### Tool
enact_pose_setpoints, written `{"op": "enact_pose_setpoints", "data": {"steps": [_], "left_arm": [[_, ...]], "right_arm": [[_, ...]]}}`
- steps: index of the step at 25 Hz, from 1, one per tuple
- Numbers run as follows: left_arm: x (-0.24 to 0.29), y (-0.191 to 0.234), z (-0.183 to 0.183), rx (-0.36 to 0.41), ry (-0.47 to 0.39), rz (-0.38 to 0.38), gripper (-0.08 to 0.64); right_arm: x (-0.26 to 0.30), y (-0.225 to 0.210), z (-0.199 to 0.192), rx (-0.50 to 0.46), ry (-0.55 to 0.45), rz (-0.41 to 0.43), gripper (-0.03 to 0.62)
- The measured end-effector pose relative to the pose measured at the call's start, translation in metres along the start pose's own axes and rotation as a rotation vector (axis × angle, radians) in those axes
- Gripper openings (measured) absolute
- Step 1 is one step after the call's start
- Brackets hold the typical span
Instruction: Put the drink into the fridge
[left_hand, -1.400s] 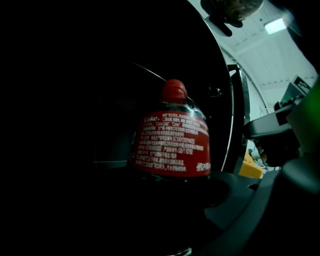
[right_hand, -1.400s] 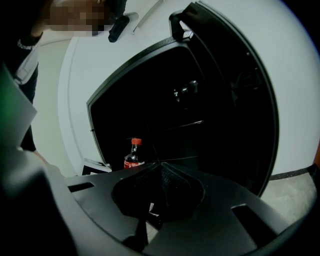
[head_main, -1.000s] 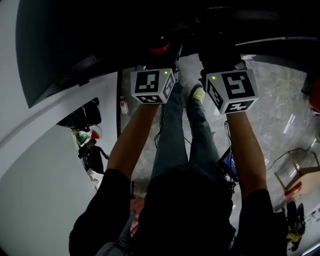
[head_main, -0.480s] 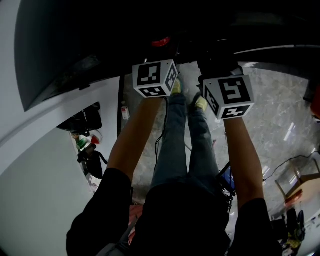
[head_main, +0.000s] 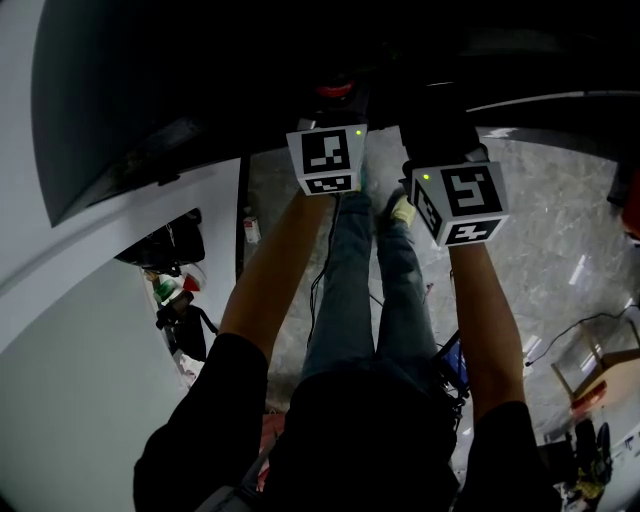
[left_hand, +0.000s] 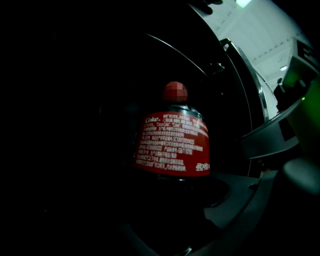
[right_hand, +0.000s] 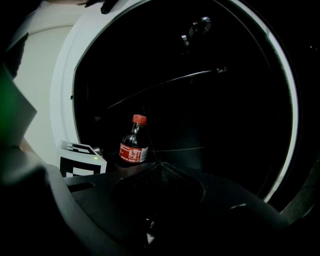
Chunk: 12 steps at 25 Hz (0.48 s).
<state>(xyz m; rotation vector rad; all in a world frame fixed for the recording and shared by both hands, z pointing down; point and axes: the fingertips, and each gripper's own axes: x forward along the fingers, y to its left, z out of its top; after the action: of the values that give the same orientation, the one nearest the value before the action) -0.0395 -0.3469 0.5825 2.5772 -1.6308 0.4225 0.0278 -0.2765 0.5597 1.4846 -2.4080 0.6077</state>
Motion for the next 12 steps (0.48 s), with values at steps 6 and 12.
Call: {"op": "enact_pose_setpoints", "data": {"steps": [6,12], "left_arm": [[0.000,-0.005,-0.009,0.100,0.040,-0.017,0.347],[-0.003,-0.017,-0.001,0.053,0.023,-0.063,0.347]], "right_arm": [[0.004,0.012,0.007,0.040,-0.051,0.071,0.009],[0.017,0.037,0.039,0.142,-0.139,0.265,0.287]]}}
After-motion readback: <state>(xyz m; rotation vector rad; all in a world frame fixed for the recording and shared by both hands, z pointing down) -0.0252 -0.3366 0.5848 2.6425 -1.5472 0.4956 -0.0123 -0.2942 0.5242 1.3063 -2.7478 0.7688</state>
